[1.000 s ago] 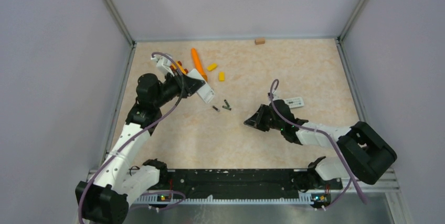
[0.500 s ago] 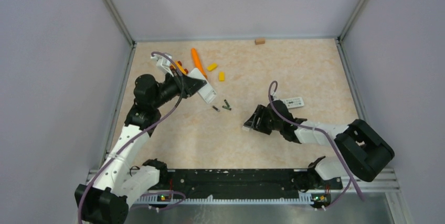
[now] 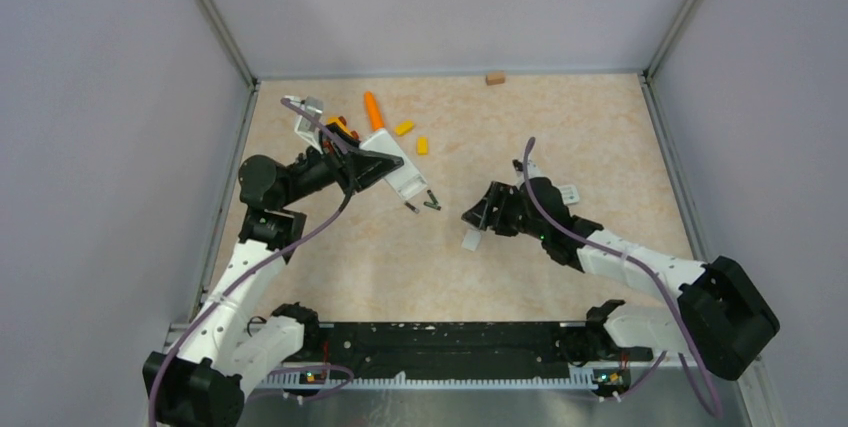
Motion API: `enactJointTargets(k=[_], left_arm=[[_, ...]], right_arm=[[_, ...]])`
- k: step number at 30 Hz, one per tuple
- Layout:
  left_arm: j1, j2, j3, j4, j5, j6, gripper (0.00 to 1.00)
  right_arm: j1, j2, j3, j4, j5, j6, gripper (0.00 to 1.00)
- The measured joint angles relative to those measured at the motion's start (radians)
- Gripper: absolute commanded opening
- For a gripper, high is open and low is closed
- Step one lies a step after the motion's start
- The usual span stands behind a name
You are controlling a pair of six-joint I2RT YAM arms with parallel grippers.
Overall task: Load the batteries into the remote control
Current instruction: Place the battery cover at the center of the board, then pick up the battery from the center of the board.
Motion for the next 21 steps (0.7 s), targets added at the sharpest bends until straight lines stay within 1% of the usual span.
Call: enactJointTargets(k=[5,7,8,11,13,17,21], left_arm=[[0.000,0.005,0.000,0.060,0.050,-0.029,0.00],[0.000,-0.006,0.000,0.039,0.040,-0.023,0.00],[0.000,-0.013,0.000,0.026,0.027,-0.014,0.00],[-0.001,-0.039,0.000,-0.051,-0.044,0.019,0.00],[-0.001,-0.054,0.000,-0.112,-0.112,0.042,0.00],[-0.001,-0.069,0.000,-0.200,-0.225,0.067,0.00],[-0.001,-0.069,0.000,-0.253,-0.285,0.074,0.00]], right_arm=[[0.009,0.085,0.094,0.037,-0.070,-0.056,0.55],[0.021,0.130,0.142,0.035,-0.071,-0.078,0.54],[0.031,0.157,0.175,0.014,-0.061,-0.096,0.52],[0.063,0.274,0.316,-0.062,-0.011,-0.158,0.39],[0.080,0.371,0.415,-0.106,0.034,-0.214,0.35],[0.105,0.544,0.558,-0.188,0.124,-0.320,0.34],[0.119,0.662,0.624,-0.243,0.183,-0.389,0.37]])
